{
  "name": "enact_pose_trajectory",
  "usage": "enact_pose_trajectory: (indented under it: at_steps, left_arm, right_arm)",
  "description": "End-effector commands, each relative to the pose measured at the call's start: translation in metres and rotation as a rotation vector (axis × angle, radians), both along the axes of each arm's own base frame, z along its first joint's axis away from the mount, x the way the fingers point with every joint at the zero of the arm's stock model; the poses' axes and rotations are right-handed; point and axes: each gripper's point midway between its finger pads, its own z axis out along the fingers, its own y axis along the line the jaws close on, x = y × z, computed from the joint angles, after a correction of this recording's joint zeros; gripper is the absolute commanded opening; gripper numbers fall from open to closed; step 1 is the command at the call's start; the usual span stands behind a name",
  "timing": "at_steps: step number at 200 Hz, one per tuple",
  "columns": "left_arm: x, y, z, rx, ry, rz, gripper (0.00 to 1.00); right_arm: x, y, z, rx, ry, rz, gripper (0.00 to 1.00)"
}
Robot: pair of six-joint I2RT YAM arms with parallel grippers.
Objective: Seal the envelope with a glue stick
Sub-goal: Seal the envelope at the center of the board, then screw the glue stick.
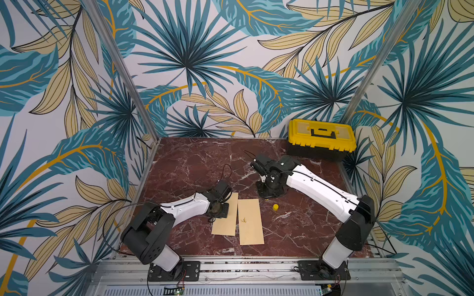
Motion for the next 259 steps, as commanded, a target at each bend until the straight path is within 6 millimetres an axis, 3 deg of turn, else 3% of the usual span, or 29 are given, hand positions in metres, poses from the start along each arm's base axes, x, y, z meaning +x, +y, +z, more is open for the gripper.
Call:
enact_pose_trajectory:
  at_steps: [1, 42, 75, 106, 137, 183, 223, 259]
  left_arm:
    - [0.013, -0.005, 0.034, -0.038, -0.077, 0.003, 0.04]
    - [0.029, -0.040, 0.087, -0.256, -0.196, -0.032, 0.12]
    - [0.039, -0.068, 0.147, -0.533, -0.329, -0.035, 0.14]
    - [0.042, -0.082, 0.224, -0.816, -0.490, -0.060, 0.17]
    - [0.034, -0.081, 0.303, -1.050, -0.666, -0.083, 0.23]
    - [0.013, -0.082, 0.389, -1.209, -0.782, -0.174, 0.33]
    - [-0.016, -0.086, 0.443, -1.387, -0.897, -0.312, 0.36]
    - [-0.031, -0.079, 0.478, -1.477, -0.978, -0.361, 0.41]
  right_arm:
    - [0.000, -0.005, 0.010, 0.042, -0.032, -0.020, 0.00]
    - [0.007, -0.010, 0.019, 0.118, -0.087, -0.048, 0.00]
    - [0.021, -0.015, 0.049, 0.198, -0.247, -0.079, 0.00]
    - [0.036, -0.006, 0.094, 0.359, -0.452, -0.082, 0.00]
    - [0.045, 0.009, 0.158, 0.604, -0.727, -0.027, 0.00]
    - [0.037, 0.026, 0.247, 0.909, -1.049, 0.104, 0.00]
    - [0.017, 0.043, 0.304, 1.157, -1.244, 0.247, 0.00]
    - [-0.009, 0.060, 0.330, 1.295, -1.351, 0.410, 0.00]
